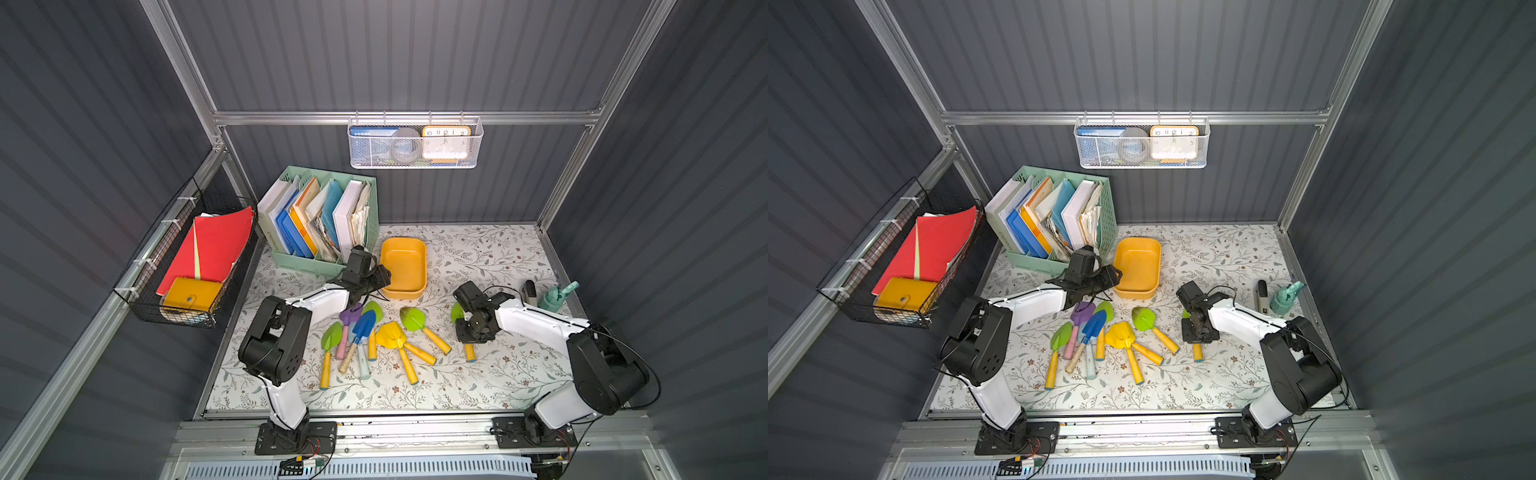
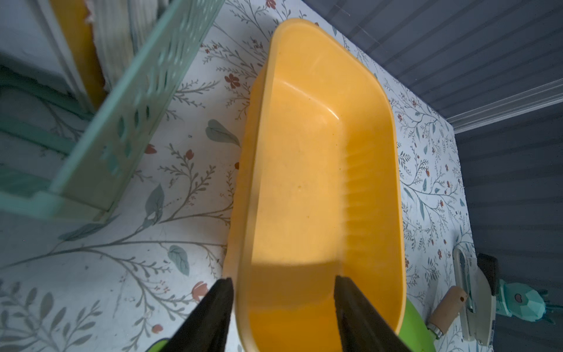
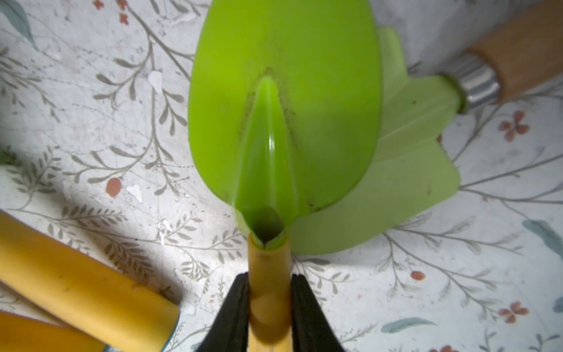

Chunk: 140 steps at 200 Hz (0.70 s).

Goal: Put the shovel into the storage box
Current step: Pick up the shovel from the center of the board, then move the storage box to the center of the board.

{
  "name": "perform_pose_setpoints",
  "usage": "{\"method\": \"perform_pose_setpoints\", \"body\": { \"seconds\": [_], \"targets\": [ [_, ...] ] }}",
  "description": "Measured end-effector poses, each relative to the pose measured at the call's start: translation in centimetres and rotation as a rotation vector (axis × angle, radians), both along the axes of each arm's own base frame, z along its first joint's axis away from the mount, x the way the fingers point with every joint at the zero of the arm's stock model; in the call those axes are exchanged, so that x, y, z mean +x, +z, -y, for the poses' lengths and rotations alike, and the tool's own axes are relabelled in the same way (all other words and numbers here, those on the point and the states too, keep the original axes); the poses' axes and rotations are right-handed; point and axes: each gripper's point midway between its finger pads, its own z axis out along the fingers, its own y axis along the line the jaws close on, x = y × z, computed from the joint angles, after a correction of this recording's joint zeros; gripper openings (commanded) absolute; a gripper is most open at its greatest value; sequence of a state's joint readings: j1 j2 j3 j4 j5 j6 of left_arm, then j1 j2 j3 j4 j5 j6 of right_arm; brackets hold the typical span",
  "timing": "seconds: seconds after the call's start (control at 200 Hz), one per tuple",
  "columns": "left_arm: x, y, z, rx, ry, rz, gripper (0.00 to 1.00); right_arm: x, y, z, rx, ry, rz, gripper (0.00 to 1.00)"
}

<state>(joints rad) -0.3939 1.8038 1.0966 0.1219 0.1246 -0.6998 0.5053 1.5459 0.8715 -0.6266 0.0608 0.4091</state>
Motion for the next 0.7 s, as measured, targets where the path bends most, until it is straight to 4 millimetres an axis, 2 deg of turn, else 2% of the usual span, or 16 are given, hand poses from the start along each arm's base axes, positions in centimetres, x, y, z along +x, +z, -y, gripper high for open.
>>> {"method": "perform_pose_setpoints", "body": {
  "seconds": [0.18,0.46,0.57,0.7],
  "targets": [
    [0.9,0.8,-0.2,0.017,0.024,0.008,0.57,0.0,1.7,0.0,0.022,0.001,0.042,0.13],
    [1.6,-0.9,-0.8,0.073,0.059,-0.043,0.50,1.2,5.1,-0.5,0.070,-0.003,0.146,0.13],
    [2.1,-1.7,-0.8,0.095,0.065,-0.059,0.43,1.6,6.2,-0.7,0.088,-0.004,0.179,0.13],
    [2.2,-3.3,-0.9,0.127,0.055,-0.086,0.29,2.3,7.7,-1.2,0.114,-0.006,0.217,0.13]
  ]
}}
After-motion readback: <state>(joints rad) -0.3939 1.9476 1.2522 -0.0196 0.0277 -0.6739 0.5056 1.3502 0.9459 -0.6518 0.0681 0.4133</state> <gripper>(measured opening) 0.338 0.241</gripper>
